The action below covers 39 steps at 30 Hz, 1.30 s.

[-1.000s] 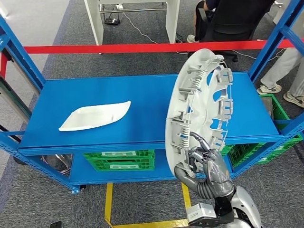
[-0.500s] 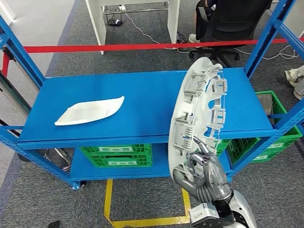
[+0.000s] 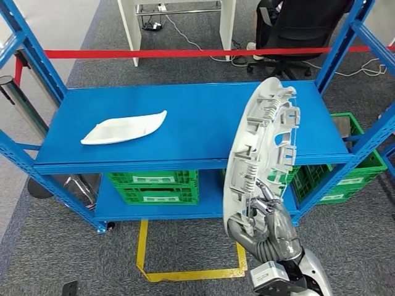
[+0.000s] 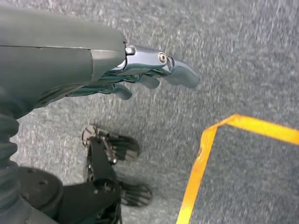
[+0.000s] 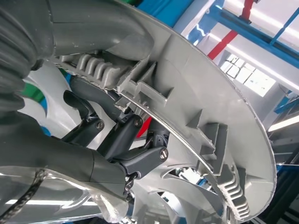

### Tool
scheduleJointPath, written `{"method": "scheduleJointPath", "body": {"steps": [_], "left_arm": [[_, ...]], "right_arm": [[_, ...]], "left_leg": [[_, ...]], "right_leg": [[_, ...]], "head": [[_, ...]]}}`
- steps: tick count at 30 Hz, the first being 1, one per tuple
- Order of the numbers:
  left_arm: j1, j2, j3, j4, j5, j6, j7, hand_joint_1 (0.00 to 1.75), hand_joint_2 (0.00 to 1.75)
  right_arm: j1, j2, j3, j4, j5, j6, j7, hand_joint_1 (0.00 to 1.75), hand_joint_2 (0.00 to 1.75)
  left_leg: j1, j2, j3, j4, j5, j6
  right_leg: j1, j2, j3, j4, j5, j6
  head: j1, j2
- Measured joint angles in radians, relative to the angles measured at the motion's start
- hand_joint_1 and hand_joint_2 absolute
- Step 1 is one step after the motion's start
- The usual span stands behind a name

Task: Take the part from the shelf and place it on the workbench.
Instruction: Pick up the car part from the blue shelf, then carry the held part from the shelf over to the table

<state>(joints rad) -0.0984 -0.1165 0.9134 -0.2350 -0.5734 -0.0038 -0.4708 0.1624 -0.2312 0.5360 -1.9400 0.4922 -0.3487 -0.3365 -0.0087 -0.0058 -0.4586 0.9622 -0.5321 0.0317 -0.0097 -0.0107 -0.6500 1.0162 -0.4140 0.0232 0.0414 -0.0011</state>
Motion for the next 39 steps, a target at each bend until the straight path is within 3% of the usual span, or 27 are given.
{"method": "scheduleJointPath", "body": {"steps": [2,4,5,6,7,8,10,12,15,21,23,25,27,29,30,32,33,34,36,37,38,39], "left_arm": [[-0.004,-0.001,0.001,0.000,0.002,-0.002,-0.003,0.00,1.75],[-0.007,-0.001,0.001,0.000,0.005,-0.005,-0.007,0.00,1.75],[-0.008,-0.001,0.002,0.000,0.006,-0.007,-0.011,0.00,1.75],[-0.009,-0.001,0.002,0.000,0.007,-0.011,-0.016,0.00,1.75],[-0.012,-0.001,0.003,0.000,0.008,-0.015,-0.023,0.00,1.75],[-0.015,-0.001,0.004,0.000,0.012,-0.021,-0.031,0.00,1.75],[-0.025,0.001,0.006,0.000,0.020,-0.034,-0.053,0.00,1.75],[-0.037,0.004,0.009,-0.001,0.027,-0.045,-0.072,0.00,1.75],[-0.045,0.007,0.012,-0.001,0.029,-0.050,-0.081,0.00,1.75],[-0.046,0.008,0.013,-0.001,0.029,-0.050,-0.081,0.00,1.75],[-0.046,0.010,0.013,-0.001,0.030,-0.050,-0.081,0.00,1.75],[-0.053,0.013,0.017,-0.004,0.049,-0.071,-0.117,0.00,1.75],[-0.085,0.020,0.016,-0.032,0.106,-0.133,-0.189,0.00,1.75],[-0.118,0.029,0.001,-0.074,0.173,-0.182,-0.227,0.00,1.75],[-0.126,0.032,-0.011,-0.090,0.204,-0.188,-0.229,0.00,1.75],[-0.133,0.038,-0.039,-0.115,0.265,-0.197,-0.231,0.00,1.75],[-0.134,0.040,-0.054,-0.128,0.292,-0.204,-0.231,0.00,1.75],[-0.135,0.040,-0.067,-0.140,0.315,-0.213,-0.231,0.00,1.75],[-0.134,0.041,-0.088,-0.166,0.357,-0.235,-0.231,0.00,1.75],[-0.133,0.041,-0.096,-0.177,0.372,-0.244,-0.231,0.00,1.75],[-0.131,0.041,-0.103,-0.187,0.385,-0.252,-0.231,0.00,1.75],[-0.130,0.041,-0.109,-0.196,0.395,-0.258,-0.231,0.00,1.75]], "right_arm": [[0.010,0.000,-0.009,-0.002,-0.003,0.000,-0.002,1.75,1.75],[0.015,0.000,-0.014,-0.002,-0.005,0.000,-0.004,1.75,1.75],[0.017,0.000,-0.016,-0.002,-0.006,0.001,-0.005,1.75,1.75],[0.018,0.000,-0.019,-0.002,-0.008,0.002,-0.008,1.75,1.75],[0.019,0.000,-0.022,-0.002,-0.009,0.004,-0.011,1.75,1.75],[0.019,0.000,-0.026,-0.002,-0.009,0.006,-0.014,1.75,1.75],[0.018,0.000,-0.033,-0.004,-0.008,0.011,-0.019,1.75,1.75],[0.019,0.000,-0.039,-0.008,-0.007,0.015,-0.022,1.75,1.75],[0.022,0.000,-0.044,-0.011,-0.007,0.017,-0.023,1.75,1.75],[0.022,0.000,-0.045,-0.011,-0.007,0.017,-0.024,1.75,1.75],[0.024,0.000,-0.046,-0.012,-0.007,0.017,-0.024,1.75,1.75],[0.032,0.000,-0.060,-0.018,-0.019,0.026,-0.025,1.75,1.75],[0.044,0.000,-0.101,-0.031,-0.054,0.078,-0.030,1.75,1.75],[0.046,0.000,-0.140,-0.039,-0.080,0.136,-0.038,1.75,1.75],[0.044,0.000,-0.149,-0.040,-0.082,0.148,-0.041,1.75,1.75],[0.039,0.000,-0.163,-0.040,-0.084,0.164,-0.044,1.75,1.75],[0.037,0.000,-0.169,-0.040,-0.084,0.168,-0.046,1.75,1.75],[0.035,0.001,-0.173,-0.040,-0.084,0.170,-0.047,1.75,1.75],[0.031,0.001,-0.180,-0.040,-0.084,0.172,-0.049,1.75,1.75],[0.030,0.002,-0.182,-0.040,-0.084,0.173,-0.049,1.75,1.75],[0.030,0.002,-0.184,-0.040,-0.084,0.173,-0.050,1.75,1.75],[0.030,0.002,-0.185,-0.040,-0.084,0.173,-0.050,1.75,1.75]], "left_leg": [[0.005,0.005,-0.025,-0.007,0.026,0.009],[0.004,0.008,-0.055,-0.002,0.046,0.013],[0.003,0.009,-0.070,0.002,0.055,0.013],[0.003,0.011,-0.086,0.007,0.064,0.012],[0.004,0.011,-0.103,0.014,0.072,0.010],[0.005,0.011,-0.120,0.022,0.079,0.007],[0.005,0.010,-0.146,0.043,0.088,-0.001],[0.002,0.008,-0.162,0.059,0.101,-0.011],[0.001,0.007,-0.174,0.063,0.118,-0.019],[0.001,0.007,-0.175,0.063,0.121,-0.021],[0.002,0.005,-0.180,0.065,0.119,-0.026],[0.007,0.004,-0.199,0.180,0.026,-0.039],[0.007,0.003,-0.121,0.194,-0.034,-0.035],[0.003,0.002,-0.008,0.052,-0.014,-0.019],[0.000,0.002,0.007,0.020,-0.021,-0.015],[-0.001,0.005,-0.002,0.004,-0.004,-0.010],[0.000,0.006,-0.010,-0.001,0.010,-0.004],[0.003,0.008,-0.021,-0.005,0.023,0.001],[0.005,0.010,-0.051,-0.003,0.047,0.008],[0.004,0.011,-0.068,0.001,0.058,0.008],[0.004,0.011,-0.086,0.005,0.069,0.007],[0.004,0.012,-0.104,0.010,0.079,0.006]], "right_leg": [[0.000,0.006,-0.024,0.054,-0.070,0.008],[-0.002,0.008,-0.049,0.172,-0.165,0.015],[-0.003,0.008,-0.053,0.229,-0.187,0.018],[-0.004,0.008,-0.048,0.266,-0.185,0.021],[-0.004,0.008,-0.029,0.271,-0.162,0.023],[-0.005,0.008,0.008,0.240,-0.131,0.025],[-0.007,0.009,0.110,0.108,-0.116,0.026],[-0.006,0.012,0.176,0.003,-0.149,0.019],[-0.002,0.014,0.181,-0.015,-0.158,0.005],[-0.001,0.014,0.179,-0.013,-0.156,0.003],[-0.005,0.011,0.168,-0.015,-0.148,-0.005],[-0.006,0.006,0.127,-0.011,-0.116,-0.023],[0.001,0.003,0.061,0.001,-0.065,-0.030],[0.005,0.001,0.022,0.007,-0.030,-0.021],[0.004,0.001,0.019,0.004,-0.020,-0.014],[0.000,0.002,0.013,-0.003,-0.006,0.000],[-0.001,0.004,0.005,0.005,-0.021,0.006],[-0.001,0.006,-0.006,0.029,-0.055,0.011],[-0.003,0.007,-0.036,0.136,-0.155,0.019],[-0.004,0.007,-0.048,0.204,-0.190,0.022],[-0.004,0.007,-0.052,0.257,-0.200,0.026],[-0.005,0.007,-0.044,0.284,-0.186,0.028]], "head": [[0.002,0.000],[0.004,0.000],[0.004,0.000],[0.004,0.000],[0.004,0.000],[0.004,0.000],[0.004,0.000],[0.004,0.000],[0.003,0.000],[0.003,0.000],[0.004,0.000],[0.001,0.000],[-0.002,0.000],[-0.001,0.000],[-0.001,0.000],[-0.002,0.000],[-0.001,0.000],[0.001,0.000],[0.003,0.000],[0.004,0.000],[0.003,0.000],[0.004,0.000]]}}
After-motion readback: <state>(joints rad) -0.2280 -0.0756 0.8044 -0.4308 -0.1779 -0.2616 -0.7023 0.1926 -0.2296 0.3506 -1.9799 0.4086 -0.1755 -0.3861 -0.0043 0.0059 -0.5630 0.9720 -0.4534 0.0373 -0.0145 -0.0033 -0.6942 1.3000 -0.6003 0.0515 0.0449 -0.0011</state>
